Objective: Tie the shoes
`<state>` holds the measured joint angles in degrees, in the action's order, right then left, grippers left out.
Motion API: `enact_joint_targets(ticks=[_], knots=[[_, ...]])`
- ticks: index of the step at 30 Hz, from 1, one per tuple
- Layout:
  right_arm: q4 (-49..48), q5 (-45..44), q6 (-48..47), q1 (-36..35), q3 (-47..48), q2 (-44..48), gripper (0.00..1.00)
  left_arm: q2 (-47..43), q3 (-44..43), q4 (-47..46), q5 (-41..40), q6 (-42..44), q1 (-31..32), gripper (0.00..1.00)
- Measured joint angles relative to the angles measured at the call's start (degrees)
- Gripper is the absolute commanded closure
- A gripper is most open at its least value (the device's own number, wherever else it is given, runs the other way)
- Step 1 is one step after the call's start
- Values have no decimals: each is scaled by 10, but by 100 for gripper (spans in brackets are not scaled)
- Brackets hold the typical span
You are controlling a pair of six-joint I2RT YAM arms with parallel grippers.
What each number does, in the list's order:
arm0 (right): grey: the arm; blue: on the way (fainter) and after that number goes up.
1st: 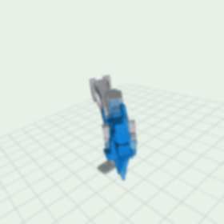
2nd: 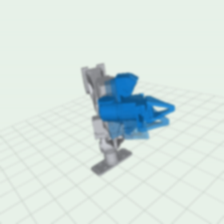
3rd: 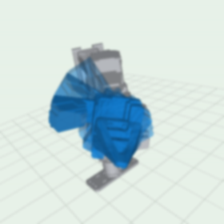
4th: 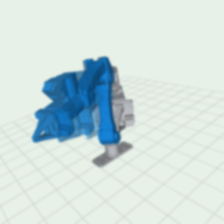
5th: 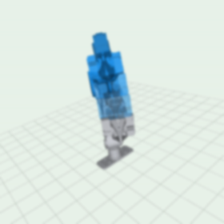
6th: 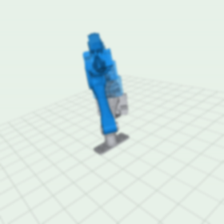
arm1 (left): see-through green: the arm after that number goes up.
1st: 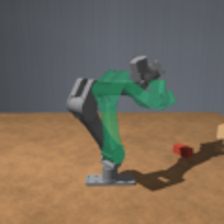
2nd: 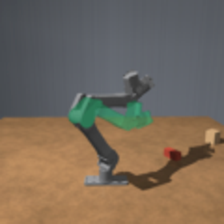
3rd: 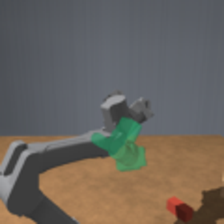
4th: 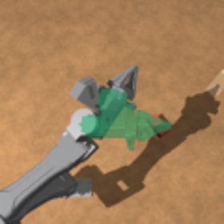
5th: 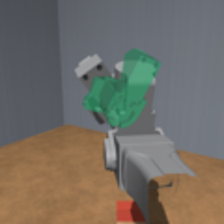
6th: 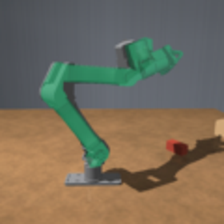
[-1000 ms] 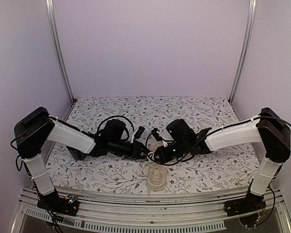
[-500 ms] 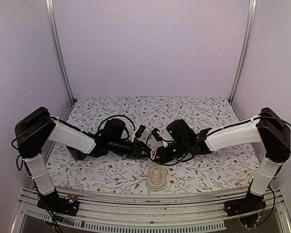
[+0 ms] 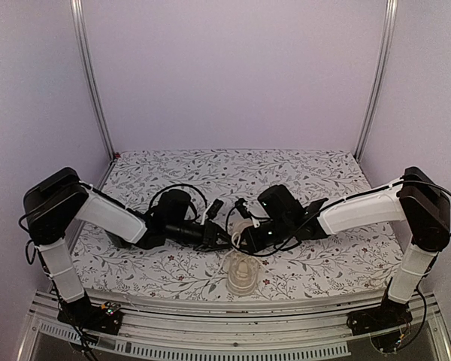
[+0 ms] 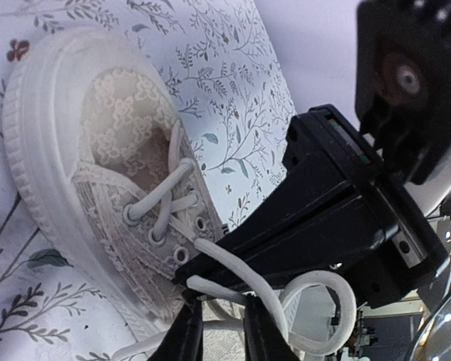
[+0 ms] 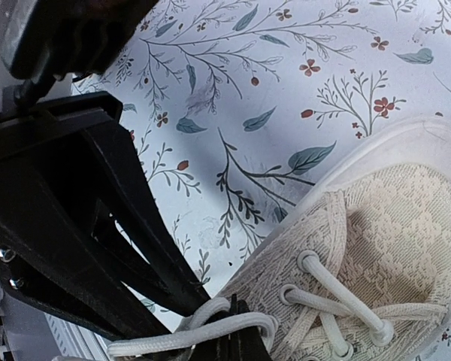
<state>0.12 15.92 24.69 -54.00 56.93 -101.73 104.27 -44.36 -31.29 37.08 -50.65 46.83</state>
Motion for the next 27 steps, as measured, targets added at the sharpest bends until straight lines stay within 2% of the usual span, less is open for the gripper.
enact_joint_targets(ticks=[7, 13, 20, 24, 27], knots=[[-1, -8, 0, 0, 0, 0, 98, 19, 4, -36, 16, -23, 3, 79], [-1, -10, 0, 1, 0, 0, 98, 26, 4, -57, 26, -37, 4, 70], [-2, -11, 1, 1, -3, 0, 98, 26, 5, -70, 24, -41, 4, 69], [-2, -11, 1, 1, -3, 0, 98, 26, 6, -72, 23, -43, 4, 73], [-3, -11, 2, 1, -3, 0, 98, 26, 7, -77, 22, -45, 4, 69]])
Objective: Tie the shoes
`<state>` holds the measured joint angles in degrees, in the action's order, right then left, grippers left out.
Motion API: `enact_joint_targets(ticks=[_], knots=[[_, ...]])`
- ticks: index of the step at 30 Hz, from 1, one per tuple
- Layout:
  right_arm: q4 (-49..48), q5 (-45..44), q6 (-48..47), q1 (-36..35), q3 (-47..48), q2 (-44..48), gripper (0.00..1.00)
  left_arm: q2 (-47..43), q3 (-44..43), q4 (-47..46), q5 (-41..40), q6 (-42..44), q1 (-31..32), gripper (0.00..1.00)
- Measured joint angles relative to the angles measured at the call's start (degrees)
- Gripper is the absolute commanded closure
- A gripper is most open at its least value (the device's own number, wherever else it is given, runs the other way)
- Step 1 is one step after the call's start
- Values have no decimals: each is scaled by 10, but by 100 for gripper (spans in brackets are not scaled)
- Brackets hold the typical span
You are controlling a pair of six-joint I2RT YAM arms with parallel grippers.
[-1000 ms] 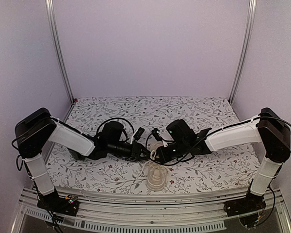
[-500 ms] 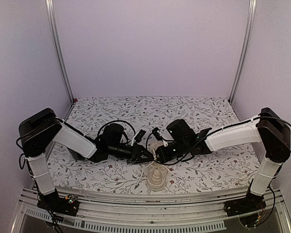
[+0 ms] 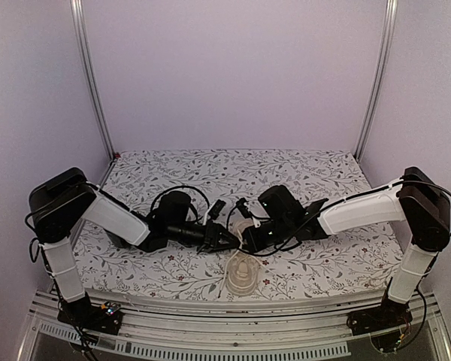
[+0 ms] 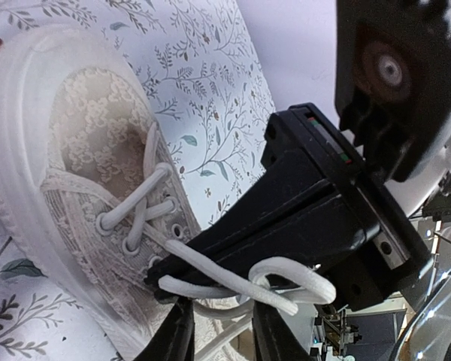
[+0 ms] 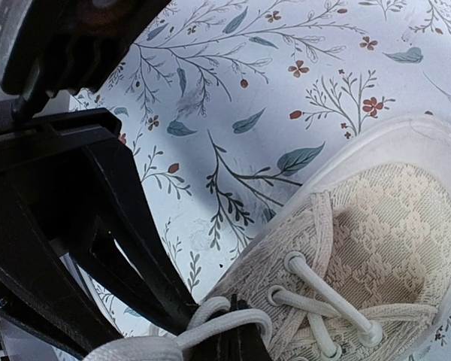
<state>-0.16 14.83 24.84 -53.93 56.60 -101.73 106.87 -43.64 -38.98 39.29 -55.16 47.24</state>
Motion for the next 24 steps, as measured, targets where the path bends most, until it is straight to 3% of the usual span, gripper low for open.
enact_joint_targets(ticks=[9, 15, 24], knots=[[-5, -1, -1, 0, -4, 0, 98, 0, 2, -9, -5, -8, 0, 63], [-13, -3, -2, -2, -14, 8, 98, 0, 9, -12, -15, -17, 0, 67], [-23, -4, -5, -12, -25, 21, 98, 0, 24, -35, -26, -42, 0, 60]])
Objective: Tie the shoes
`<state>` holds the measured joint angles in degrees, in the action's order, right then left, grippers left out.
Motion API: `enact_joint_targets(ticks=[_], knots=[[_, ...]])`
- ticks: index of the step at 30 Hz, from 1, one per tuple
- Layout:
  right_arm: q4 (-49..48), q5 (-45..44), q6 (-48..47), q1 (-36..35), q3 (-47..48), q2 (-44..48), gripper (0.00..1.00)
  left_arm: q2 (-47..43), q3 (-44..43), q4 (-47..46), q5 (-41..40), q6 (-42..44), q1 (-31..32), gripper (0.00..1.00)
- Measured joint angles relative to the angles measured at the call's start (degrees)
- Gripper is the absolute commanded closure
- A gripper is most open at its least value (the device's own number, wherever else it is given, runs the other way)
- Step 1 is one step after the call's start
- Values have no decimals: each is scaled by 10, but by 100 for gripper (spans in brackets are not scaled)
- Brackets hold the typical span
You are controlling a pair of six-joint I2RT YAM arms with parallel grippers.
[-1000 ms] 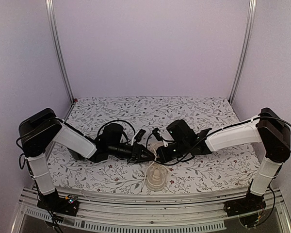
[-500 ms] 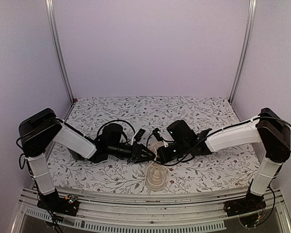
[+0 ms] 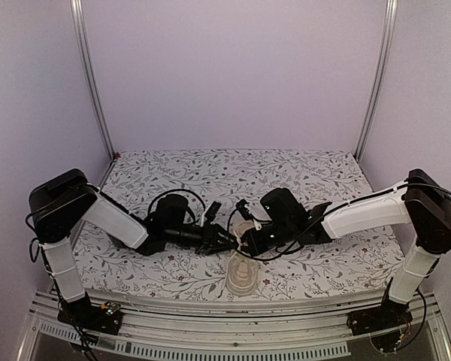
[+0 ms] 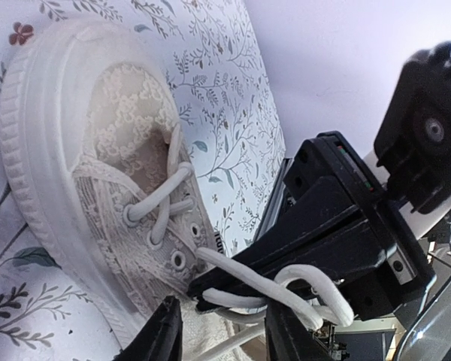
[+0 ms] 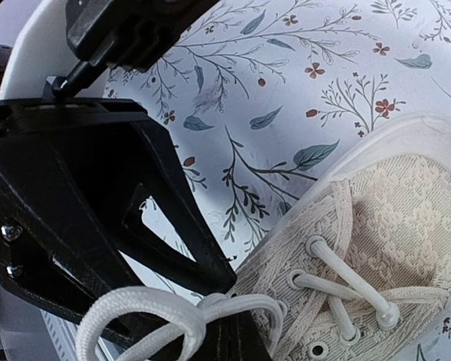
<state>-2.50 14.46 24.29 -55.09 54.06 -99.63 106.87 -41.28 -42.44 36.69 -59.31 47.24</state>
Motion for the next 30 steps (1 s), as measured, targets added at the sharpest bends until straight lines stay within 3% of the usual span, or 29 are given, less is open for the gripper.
enact_joint_targets(ticks=[13, 19, 30], knots=[[-2, 1, -10, -9, 0, 0, 98, 0, 19, -30, -14, -19, -3, 60], [-2, 2, -12, -12, 0, 0, 98, 0, 18, -44, -9, -18, -3, 67], [-1, 2, -14, -12, 0, 0, 98, 0, 17, -49, 2, -20, 0, 70]])
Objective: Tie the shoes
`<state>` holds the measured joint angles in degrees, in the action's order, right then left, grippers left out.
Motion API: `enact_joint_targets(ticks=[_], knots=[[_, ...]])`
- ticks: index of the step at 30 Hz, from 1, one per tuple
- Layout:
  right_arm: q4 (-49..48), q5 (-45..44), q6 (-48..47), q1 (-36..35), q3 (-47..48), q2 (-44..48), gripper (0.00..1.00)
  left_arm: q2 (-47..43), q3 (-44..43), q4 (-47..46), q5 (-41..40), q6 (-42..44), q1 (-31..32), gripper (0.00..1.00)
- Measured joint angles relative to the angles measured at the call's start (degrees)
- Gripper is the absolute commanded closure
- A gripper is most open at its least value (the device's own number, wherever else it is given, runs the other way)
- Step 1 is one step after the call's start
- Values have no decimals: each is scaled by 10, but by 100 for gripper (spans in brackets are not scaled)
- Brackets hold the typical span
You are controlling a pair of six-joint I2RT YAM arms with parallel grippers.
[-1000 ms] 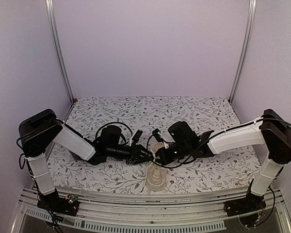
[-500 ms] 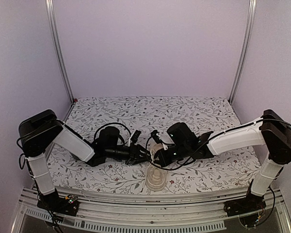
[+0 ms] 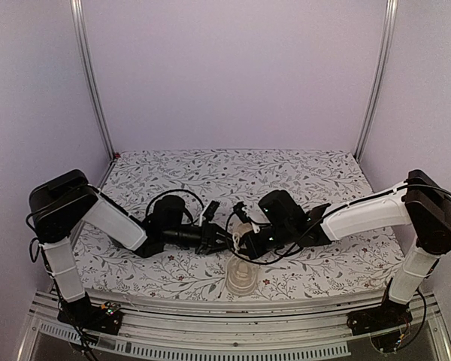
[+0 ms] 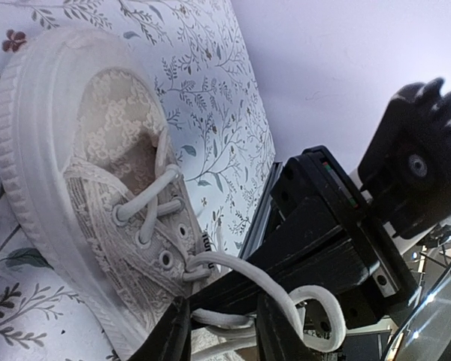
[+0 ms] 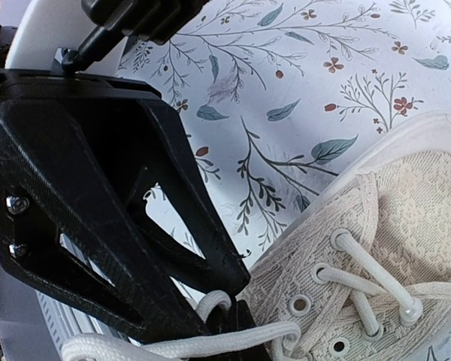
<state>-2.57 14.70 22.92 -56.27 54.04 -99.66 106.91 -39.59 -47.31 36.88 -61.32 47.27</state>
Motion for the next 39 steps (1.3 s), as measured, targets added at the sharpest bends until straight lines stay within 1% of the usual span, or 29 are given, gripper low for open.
enact_joint_targets(ticks=[17, 26, 33, 35, 39], knots=[[18, -2, 0, -3, 0, 0, 98, 20, 8, -47, -2, -34, 8, 100], [19, -7, 1, -4, 0, 0, 97, 19, 8, -44, -8, -32, 9, 100], [20, -30, 3, -4, -1, 12, 85, -3, 11, -2, -28, -16, 10, 100], [23, -40, 3, -4, -6, 26, 75, -5, 11, 7, -31, -12, 10, 100], [23, -50, 2, -4, -21, 61, 65, -5, 11, 26, -36, -8, 10, 100]])
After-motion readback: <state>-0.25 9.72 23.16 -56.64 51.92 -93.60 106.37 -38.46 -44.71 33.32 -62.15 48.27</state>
